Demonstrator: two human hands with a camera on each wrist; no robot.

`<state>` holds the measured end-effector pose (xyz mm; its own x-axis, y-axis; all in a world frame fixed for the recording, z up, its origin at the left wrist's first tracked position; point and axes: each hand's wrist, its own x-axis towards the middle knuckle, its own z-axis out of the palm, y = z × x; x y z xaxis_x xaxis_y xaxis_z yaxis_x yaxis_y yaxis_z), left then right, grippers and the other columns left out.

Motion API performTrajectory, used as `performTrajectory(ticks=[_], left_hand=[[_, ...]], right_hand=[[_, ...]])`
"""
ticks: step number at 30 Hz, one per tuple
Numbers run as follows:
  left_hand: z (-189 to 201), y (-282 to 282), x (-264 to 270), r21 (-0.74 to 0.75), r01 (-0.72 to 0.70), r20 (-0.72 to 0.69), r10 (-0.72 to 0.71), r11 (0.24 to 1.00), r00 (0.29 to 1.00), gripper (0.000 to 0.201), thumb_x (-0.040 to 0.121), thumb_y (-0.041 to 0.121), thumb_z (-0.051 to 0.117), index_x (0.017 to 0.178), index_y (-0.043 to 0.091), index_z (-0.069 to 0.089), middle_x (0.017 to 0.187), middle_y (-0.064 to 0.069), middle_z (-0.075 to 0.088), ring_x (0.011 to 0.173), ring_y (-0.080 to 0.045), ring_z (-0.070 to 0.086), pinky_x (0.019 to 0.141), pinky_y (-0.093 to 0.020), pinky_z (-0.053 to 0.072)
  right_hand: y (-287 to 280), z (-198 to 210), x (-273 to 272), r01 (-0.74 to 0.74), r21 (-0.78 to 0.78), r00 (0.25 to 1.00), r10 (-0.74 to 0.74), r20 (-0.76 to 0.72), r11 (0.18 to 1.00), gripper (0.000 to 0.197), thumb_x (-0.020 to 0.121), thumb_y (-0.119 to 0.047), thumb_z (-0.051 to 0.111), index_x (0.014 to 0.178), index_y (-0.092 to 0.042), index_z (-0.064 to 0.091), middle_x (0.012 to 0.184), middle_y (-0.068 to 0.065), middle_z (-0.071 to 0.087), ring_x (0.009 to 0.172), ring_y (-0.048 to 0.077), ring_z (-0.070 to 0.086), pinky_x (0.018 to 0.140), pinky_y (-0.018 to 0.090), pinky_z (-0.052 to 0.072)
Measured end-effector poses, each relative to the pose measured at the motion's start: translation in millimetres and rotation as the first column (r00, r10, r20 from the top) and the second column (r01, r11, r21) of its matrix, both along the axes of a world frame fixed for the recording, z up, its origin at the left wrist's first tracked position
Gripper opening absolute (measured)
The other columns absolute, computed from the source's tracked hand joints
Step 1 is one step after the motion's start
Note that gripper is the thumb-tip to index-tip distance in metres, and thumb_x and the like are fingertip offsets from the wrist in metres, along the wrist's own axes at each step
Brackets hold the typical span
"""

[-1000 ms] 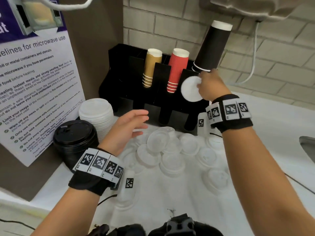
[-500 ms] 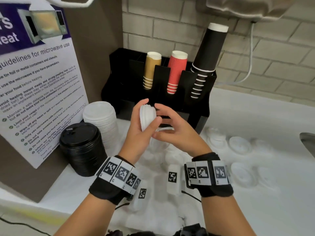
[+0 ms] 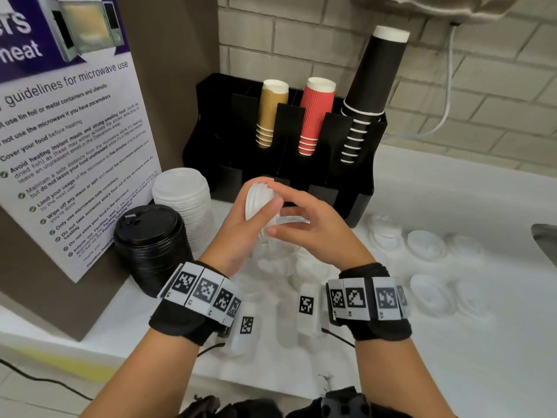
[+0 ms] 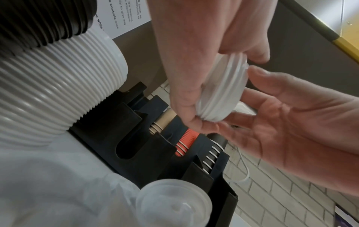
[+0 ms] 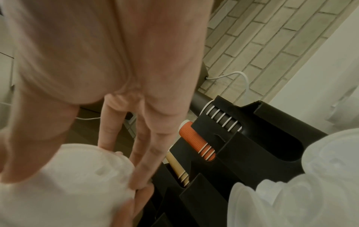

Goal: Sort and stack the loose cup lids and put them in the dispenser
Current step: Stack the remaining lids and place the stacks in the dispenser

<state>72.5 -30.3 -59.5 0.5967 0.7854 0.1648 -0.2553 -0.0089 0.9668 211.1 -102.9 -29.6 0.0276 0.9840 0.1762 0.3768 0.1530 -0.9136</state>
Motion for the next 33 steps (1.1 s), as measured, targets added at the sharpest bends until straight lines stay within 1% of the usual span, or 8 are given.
performTrajectory(ticks=[4,6,12,18,22,26,29,33], left_hand=[[-0.8,8.5,-4.7,0.009,-0.112,-0.007,0.112,0.994,0.994,0.041,0.076,0.033,0.069,0.112,0.036,0.052,0.108,0.014,0.056,0.095,0.0,0.059,0.076,-0.023,0.05],[-3.2,13.2,-9.3,-0.018,-0.134,-0.002,0.134,0.991,0.991,0.04,0.076,0.028,0.067,0.109,0.041,0.049,0.113,0.013,0.049,0.099,-0.007,0.054,0.077,-0.024,0.048],[-6.3,15.7,-12.3,-0.058,-0.13,-0.02,0.129,0.99,0.991,0.032,0.077,0.028,0.063,0.104,0.037,0.05,0.113,-0.003,0.044,0.097,-0.018,0.046,0.08,-0.034,0.041],[-14.7,15.5,-7.1,0.046,-0.154,-0.083,0.158,0.987,0.984,0.037,0.083,0.033,0.067,0.116,0.034,0.052,0.103,0.024,0.056,0.097,0.005,0.055,0.076,-0.011,0.047],[-10.7,11.2,1.2,0.019,-0.194,-0.14,0.195,0.981,0.971,0.061,0.067,0.062,0.066,0.123,0.043,0.048,0.141,-0.011,0.04,0.131,-0.028,0.043,0.107,-0.049,0.042],[-6.7,9.3,7.4,-0.074,-0.203,-0.073,0.197,0.976,0.978,0.064,0.067,0.062,0.068,0.124,0.039,0.048,0.14,-0.011,0.043,0.128,-0.028,0.049,0.102,-0.05,0.047],[-7.8,10.3,6.9,-0.169,-0.124,-0.012,0.123,0.978,0.992,0.054,0.081,0.058,0.064,0.125,0.031,0.049,0.129,-0.014,0.055,0.111,-0.027,0.062,0.079,-0.039,0.057],[-3.6,11.1,4.0,-0.201,-0.032,-0.014,0.029,0.979,0.999,0.063,0.077,0.063,0.058,0.128,0.025,0.052,0.127,-0.014,0.06,0.113,-0.026,0.063,0.08,-0.04,0.056]], right_hand=[[9.0,-8.4,11.0,0.208,-0.019,0.968,-0.203,0.149,0.978,0.036,0.098,-0.024,0.052,0.132,-0.033,0.052,0.124,-0.001,0.059,0.11,0.002,0.055,0.091,0.009,0.042],[12.3,-16.7,23.0,0.384,-0.089,0.874,-0.331,0.355,0.919,0.029,0.1,-0.022,0.043,0.124,-0.032,0.057,0.122,0.007,0.055,0.115,0.018,0.047,0.1,0.024,0.038],[16.0,-40.4,23.0,0.419,-0.448,0.77,-0.047,0.637,0.789,0.036,0.101,-0.031,0.035,0.133,-0.041,0.049,0.143,0.009,0.037,0.133,0.033,0.023,0.11,0.045,0.024],[19.0,-36.5,12.2,0.425,-0.229,0.83,-0.275,0.486,0.876,0.039,0.096,-0.025,0.055,0.133,-0.013,0.055,0.132,0.01,0.046,0.117,0.026,0.051,0.097,0.024,0.04],[16.6,-19.4,-7.6,0.309,0.047,0.91,-0.31,0.276,0.95,0.032,0.089,-0.014,0.064,0.121,-0.016,0.062,0.115,0.003,0.05,0.097,0.011,0.058,0.085,0.008,0.047],[12.5,-8.1,-17.9,0.192,0.081,0.978,-0.197,0.072,0.978,0.057,0.083,-0.011,0.069,0.132,-0.033,0.049,0.117,0.002,0.05,0.097,0.01,0.061,0.079,0.019,0.054],[9.9,-8.1,-16.3,0.087,0.016,0.996,-0.087,-0.011,0.996,0.078,0.078,-0.012,0.077,0.141,-0.036,0.037,0.124,0.001,0.049,0.098,0.009,0.061,0.078,0.022,0.054],[7.1,-7.3,-6.9,0.063,0.006,0.996,-0.063,0.064,0.998,0.062,0.083,-0.02,0.073,0.135,-0.038,0.044,0.133,-0.007,0.048,0.115,0.005,0.052,0.095,0.035,0.051]])
